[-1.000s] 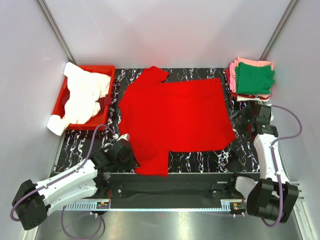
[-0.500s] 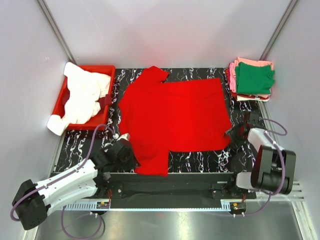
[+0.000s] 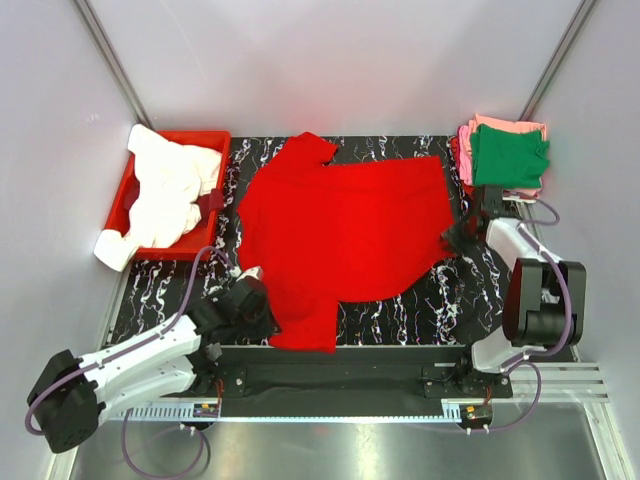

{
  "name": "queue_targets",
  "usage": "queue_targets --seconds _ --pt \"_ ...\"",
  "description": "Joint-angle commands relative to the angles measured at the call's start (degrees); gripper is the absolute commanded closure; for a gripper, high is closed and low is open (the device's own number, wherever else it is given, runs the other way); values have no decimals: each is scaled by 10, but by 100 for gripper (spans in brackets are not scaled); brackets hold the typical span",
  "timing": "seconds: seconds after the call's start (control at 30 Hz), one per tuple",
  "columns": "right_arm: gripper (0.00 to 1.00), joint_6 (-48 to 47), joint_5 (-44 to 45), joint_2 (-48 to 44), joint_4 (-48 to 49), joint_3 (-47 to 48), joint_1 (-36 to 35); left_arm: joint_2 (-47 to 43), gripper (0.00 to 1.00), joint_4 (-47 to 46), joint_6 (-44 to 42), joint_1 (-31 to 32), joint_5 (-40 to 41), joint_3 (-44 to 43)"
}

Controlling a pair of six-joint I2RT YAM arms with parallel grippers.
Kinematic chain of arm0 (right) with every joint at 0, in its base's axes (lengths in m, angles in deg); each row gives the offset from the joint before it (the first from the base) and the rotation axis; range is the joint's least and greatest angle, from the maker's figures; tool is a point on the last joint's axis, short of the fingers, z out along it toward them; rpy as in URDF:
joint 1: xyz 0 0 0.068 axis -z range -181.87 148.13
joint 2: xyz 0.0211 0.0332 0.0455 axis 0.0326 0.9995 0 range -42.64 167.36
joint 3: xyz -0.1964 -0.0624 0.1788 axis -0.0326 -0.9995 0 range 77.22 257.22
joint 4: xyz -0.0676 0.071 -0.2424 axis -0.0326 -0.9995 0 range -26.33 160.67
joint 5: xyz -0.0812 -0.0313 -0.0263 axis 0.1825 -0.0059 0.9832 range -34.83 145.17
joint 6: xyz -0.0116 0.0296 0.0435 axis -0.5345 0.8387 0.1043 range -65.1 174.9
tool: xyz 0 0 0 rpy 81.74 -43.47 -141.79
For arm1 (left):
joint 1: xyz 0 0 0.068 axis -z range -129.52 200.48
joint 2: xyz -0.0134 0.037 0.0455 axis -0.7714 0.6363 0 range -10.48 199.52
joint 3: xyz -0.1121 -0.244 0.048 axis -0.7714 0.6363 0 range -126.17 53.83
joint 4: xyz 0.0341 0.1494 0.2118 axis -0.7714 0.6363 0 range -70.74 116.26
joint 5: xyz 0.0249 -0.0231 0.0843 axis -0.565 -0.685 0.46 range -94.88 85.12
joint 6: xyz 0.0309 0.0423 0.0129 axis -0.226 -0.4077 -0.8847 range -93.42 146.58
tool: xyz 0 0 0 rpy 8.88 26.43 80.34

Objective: Fold and stack the t-shirts
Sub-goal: Fold the tshirt

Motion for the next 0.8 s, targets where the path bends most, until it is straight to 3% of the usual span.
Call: queue_targets --seconds 0.0,0.1,0.17,0.3,0.57,0.77 --pt "65 -11 10 30 -39 75 -28 13 95 -30 -14 1 14 -6" --pt "50 -14 -1 60 -38 129 -45 15 95 -30 -15 2 15 -5" --pt "34 -25 -4 87 -46 157 -48 14 95 -29 -15 1 16 -5" --pt "32 -47 21 93 -64 165 -47 11 95 -26 -16 0 17 -5" --pt "36 -49 103 -20 -60 47 -46 14 95 -34 -18 0 13 -1" --pt "41 -55 111 4 -52 41 -45 13 96 -33 -18 0 11 -1"
